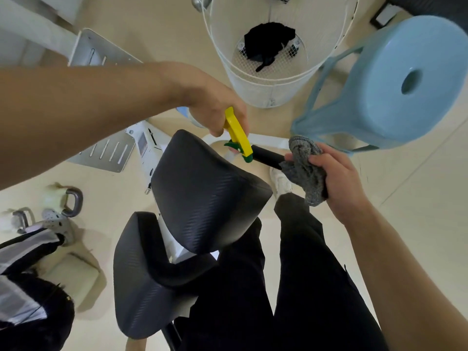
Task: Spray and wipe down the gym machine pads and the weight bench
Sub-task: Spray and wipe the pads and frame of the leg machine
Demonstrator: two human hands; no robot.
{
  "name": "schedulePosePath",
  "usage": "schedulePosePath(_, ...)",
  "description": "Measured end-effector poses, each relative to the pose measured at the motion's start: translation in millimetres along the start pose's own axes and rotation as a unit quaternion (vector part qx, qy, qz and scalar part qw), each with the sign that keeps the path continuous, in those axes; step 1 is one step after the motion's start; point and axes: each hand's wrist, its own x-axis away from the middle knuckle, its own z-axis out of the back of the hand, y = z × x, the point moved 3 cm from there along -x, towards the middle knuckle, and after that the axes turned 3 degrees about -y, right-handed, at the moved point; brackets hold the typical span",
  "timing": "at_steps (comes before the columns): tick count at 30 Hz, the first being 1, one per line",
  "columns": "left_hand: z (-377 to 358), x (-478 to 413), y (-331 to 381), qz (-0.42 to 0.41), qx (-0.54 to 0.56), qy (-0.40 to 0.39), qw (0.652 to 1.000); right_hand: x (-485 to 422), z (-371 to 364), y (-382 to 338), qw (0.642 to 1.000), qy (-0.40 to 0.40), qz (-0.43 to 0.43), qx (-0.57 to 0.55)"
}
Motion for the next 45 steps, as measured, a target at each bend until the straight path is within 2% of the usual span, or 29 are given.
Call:
schedulePosePath(4, -5.6, -7.4, 13.7, -0.021, -0.077, -0.016, 0.997, 1.7, 12.3, 2.1, 1.0, 0.02, -0.002, -0.005)
schedulePosePath(8, -7.4, -3.8, 4.3, -0.029, -0.07, -0.014, 0.997, 3.1, 8.9, 2.5, 1.0, -0.012, 0.004, 0.027)
schedulePosePath(10, -8.7, -2.3, -12.1, -0.021, -0.071, -0.012, 0.997, 7.1, -3.2, 12.3, 0.995, -0.043, 0.001, 0.093)
schedulePosePath(12, -9.9, -0.1, -28.7, -0.008, -0.056, 0.002, 0.998, 8.9, -21.4, 32.4, 0.975, -0.085, 0.004, 0.208)
schedulePosePath(14, -12.5, 3.9, -44.1, 0.003, -0.045, 0.027, 0.999, 6.8, -38.7, 56.0, 0.961, -0.116, -0.02, 0.251)
schedulePosePath(16, -16.2, 5.9, -63.0, 0.011, -0.033, 0.053, 0.998, -2.0, -53.6, 71.2, 0.97, -0.096, -0.045, 0.22)
schedulePosePath(19, -22.4, 11.9, -84.4, 0.015, 0.007, 0.076, 0.997, -17.3, -79.0, 59.4, 0.969, -0.053, 0.016, 0.239)
schedulePosePath(23, -24.0, 24.9, -107.8, 0.008, 0.066, 0.118, 0.991, -34.1, -111.9, 28.5, 0.934, -0.135, 0.088, 0.319)
schedulePosePath(27, -26.9, 33.7, -131.1, 0.008, 0.09, 0.136, 0.987, -54.7, -132.7, 15.5, 0.9, -0.274, 0.07, 0.332)
schedulePosePath(31, -38.4, 33.9, -153.9, 0.021, 0.11, 0.137, 0.984, -89.0, -171.5, 12.5, 0.857, -0.356, 0.079, 0.364)
schedulePosePath(36, -55.4, 28.6, -181.4, 0.029, 0.166, 0.169, 0.971, -153.1, -219.4, 30.8, 0.83, -0.392, 0.001, 0.396)
schedulePosePath(41, -73.6, 27.2, -190.2, 0.048, 0.205, 0.198, 0.957, -187.5, -243.8, 39.0, 0.82, -0.361, -0.028, 0.444)
schedulePosePath(45, -88.9, 40.5, -184.4, 0.043, 0.209, 0.207, 0.955, -167.1, -245.0, 32.4, 0.741, -0.391, 0.023, 0.545)
